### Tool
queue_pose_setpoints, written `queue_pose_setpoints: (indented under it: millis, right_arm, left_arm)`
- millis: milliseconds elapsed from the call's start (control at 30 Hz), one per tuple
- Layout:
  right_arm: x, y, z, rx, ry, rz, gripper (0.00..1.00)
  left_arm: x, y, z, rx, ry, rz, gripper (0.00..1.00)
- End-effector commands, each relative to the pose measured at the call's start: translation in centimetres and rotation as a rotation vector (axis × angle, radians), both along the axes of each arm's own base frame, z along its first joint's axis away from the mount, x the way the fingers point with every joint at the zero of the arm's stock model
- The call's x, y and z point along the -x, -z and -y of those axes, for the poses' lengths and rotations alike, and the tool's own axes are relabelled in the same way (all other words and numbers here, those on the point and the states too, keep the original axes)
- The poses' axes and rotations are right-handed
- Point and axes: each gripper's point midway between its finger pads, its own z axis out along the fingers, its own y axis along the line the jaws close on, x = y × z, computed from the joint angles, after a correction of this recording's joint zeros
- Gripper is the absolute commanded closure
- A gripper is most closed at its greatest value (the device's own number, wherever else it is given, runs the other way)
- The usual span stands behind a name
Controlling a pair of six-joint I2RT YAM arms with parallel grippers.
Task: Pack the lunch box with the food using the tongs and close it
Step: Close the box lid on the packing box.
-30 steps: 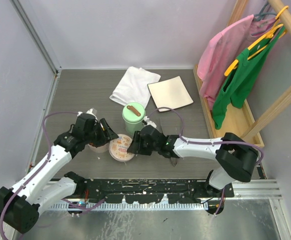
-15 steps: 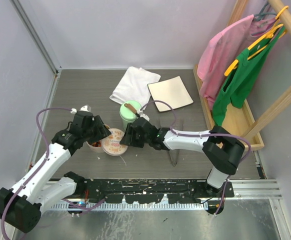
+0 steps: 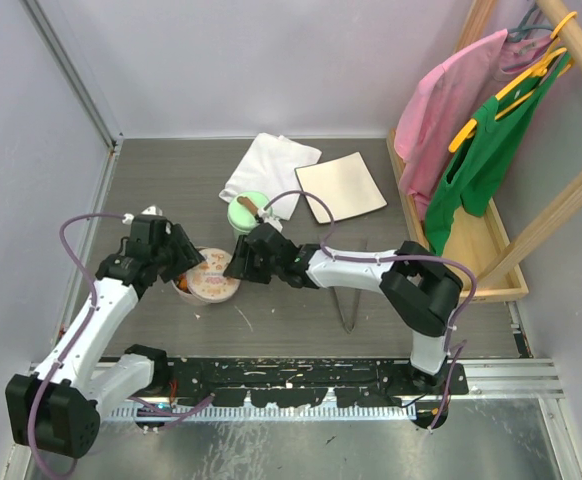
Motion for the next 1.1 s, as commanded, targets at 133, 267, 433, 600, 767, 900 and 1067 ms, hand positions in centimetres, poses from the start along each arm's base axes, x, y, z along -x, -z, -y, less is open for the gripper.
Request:
queue_pose_setpoints:
  millis: [133, 267, 433, 600, 767, 900, 1067]
  right_arm:
    - [-1.8, -9.0, -6.5, -0.266, -0.064, 0.122, 0.44]
    - [-2.1, -8.6, -7.1, -0.252, -0.073, 0.122, 0.44]
    - [-2.3, -8.4, -7.8, -0.24, -0.09, 0.119, 0.44]
    - [-2.3, -8.0, -8.5, -0.232, -0.109, 0.106, 0.43]
    - [-2.4, -7.7, -8.9, -0.226, -0.122, 0.099, 0.43]
    - [-2.2, -7.4, -8.8, -0.211, -0.129, 0.096, 0.43]
    - [-1.9, -6.9, -8.7, -0.192, -0.138, 0.094, 0.43]
  left_arm:
    - [-2.0, -2.0, 1.2, 0.124, 0.069, 0.06, 0.45]
    - [-2.5, -1.6, 0.5, 0.122, 0.053, 0.054, 0.45]
    - [-3.1, -0.9, -0.2, 0.132, 0.041, 0.046, 0.45]
    - [-3.4, 0.0, -1.2, 0.117, 0.02, 0.012, 0.43]
    - [-3.3, 0.5, -2.2, 0.104, -0.006, -0.003, 0.42]
    - [-3.0, 1.0, -2.6, 0.091, -0.016, -0.01, 0.39]
    - [-2.2, 1.9, -2.7, 0.094, -0.029, -0.032, 0.39]
